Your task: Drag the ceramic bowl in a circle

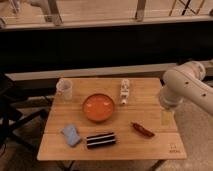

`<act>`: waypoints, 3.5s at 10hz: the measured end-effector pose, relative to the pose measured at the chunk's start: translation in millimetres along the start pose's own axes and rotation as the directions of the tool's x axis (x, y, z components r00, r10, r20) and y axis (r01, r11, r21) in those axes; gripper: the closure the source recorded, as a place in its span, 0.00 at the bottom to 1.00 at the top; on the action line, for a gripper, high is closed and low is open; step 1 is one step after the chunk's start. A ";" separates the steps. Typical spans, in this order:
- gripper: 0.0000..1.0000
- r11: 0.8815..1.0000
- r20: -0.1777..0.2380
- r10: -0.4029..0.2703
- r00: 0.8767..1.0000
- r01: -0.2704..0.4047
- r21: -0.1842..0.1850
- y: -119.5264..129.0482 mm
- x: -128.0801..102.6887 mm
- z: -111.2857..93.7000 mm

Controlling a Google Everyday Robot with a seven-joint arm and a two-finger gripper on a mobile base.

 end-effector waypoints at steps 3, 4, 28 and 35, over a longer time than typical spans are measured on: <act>0.20 0.994 -0.022 -0.102 0.995 0.103 0.028 -13.0 -44.4 -1.7; 0.20 0.993 -0.028 -0.115 0.993 0.116 0.033 -14.6 -48.9 -2.4; 0.20 0.822 -0.084 -0.551 0.830 0.557 0.119 -36.5 -153.9 39.6; 0.20 0.755 -0.071 -0.637 0.767 0.640 0.144 -40.5 -177.0 50.0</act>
